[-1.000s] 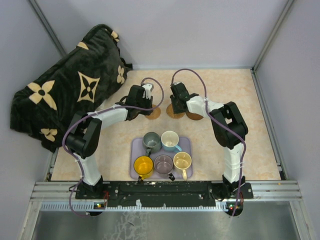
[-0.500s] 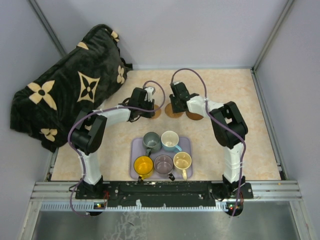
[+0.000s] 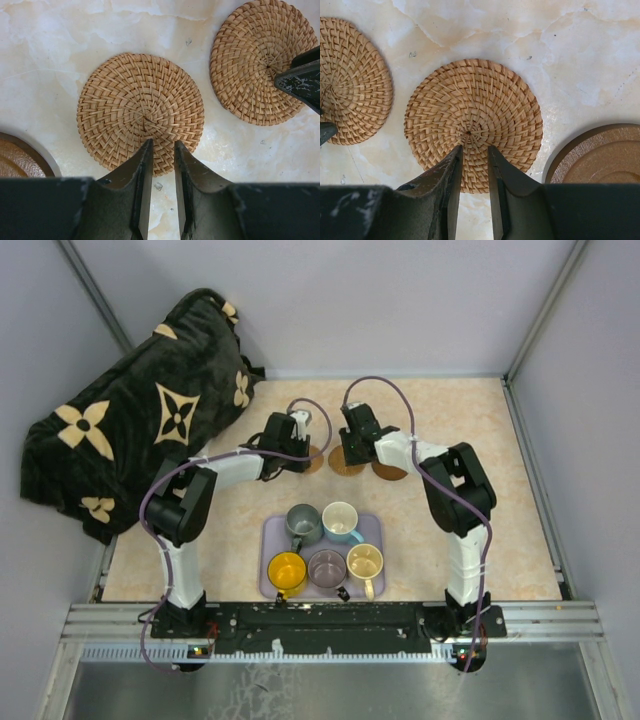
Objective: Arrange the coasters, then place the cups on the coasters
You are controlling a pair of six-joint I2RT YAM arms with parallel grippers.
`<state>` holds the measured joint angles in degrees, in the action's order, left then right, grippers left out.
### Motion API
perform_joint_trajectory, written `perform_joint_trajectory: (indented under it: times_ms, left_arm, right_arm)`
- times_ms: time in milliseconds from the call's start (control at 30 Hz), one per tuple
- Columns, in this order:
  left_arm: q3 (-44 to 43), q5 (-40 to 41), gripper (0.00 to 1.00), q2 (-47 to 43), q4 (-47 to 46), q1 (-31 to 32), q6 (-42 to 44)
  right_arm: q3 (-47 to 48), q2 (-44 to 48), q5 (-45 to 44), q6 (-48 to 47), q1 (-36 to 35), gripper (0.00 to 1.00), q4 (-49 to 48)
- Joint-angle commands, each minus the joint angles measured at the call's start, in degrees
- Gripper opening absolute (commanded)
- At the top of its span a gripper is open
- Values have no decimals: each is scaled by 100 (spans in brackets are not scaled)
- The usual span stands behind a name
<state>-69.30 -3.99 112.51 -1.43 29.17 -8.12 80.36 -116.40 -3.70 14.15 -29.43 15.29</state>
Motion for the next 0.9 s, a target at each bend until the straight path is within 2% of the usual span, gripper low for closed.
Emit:
perform_joint_trajectory:
  times_ms: [0, 533, 867]
  left_arm:
    - [-118, 200, 30, 80, 123, 19, 11]
    - [-345, 98, 34, -371, 178, 21, 123]
    - [-90, 65, 35, -1028, 307, 19, 31]
  right_arm:
    - [1, -153, 196, 46, -1, 27, 68]
    - [746, 111, -30, -263, -1, 28, 307]
    - [256, 1025, -703, -234, 11, 29, 435]
